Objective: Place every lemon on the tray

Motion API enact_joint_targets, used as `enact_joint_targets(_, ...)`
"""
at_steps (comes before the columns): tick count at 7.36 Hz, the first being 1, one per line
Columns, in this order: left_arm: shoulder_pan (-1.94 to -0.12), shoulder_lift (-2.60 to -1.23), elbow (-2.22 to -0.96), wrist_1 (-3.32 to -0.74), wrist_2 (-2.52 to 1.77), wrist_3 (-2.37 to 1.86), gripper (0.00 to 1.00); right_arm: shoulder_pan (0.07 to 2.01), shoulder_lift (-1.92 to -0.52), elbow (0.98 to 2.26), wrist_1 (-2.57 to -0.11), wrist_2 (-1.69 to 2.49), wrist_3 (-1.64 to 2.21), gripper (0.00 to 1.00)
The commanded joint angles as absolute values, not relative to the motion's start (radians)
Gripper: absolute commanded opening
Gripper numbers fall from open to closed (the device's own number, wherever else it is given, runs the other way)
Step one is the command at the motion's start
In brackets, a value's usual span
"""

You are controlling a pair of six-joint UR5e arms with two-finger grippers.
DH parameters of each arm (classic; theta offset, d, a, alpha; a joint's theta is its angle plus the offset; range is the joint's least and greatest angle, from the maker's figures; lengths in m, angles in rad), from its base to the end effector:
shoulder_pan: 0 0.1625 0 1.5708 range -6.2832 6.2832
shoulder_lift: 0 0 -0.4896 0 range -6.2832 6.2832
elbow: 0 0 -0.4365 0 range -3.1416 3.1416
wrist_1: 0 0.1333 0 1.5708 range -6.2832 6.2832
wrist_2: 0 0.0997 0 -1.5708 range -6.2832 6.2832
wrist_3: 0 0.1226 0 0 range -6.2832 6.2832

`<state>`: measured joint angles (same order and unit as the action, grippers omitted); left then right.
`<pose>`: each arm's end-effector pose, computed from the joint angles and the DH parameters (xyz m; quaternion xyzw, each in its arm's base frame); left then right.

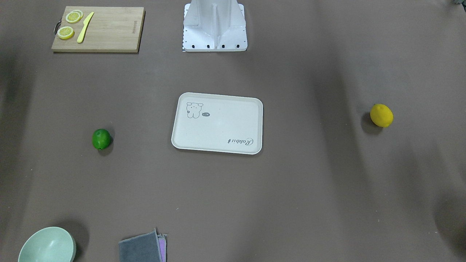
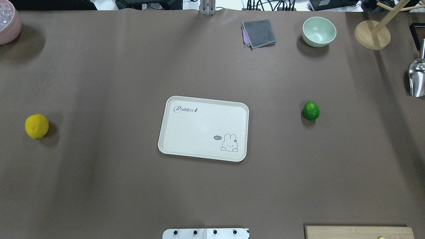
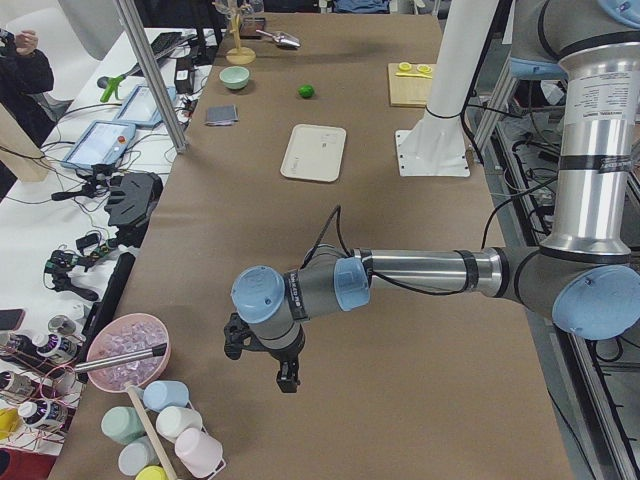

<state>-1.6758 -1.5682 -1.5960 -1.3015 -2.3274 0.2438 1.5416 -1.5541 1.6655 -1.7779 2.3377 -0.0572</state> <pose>-0.1023 -0.5021 0.7530 -0.0490 0.3808 0.0186 0.9232 0.0327 -0.5340 0.7009 -0.0391 -0.3743 -0.0221 0.9262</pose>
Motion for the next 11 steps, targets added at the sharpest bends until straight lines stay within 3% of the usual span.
enact_joint_targets(1,-1.674,-1.606,-1.595,-1.245,-2.322,0.239,0.99,1.542,-1.555,1.666,-1.778,2.338,-0.058,1.0)
enact_joint_targets(11,-1.591,-1.634,-1.716,-1.241,-2.327,0.043,0.98,1.502,-1.517,1.678,-1.781,2.381,0.037,1.0)
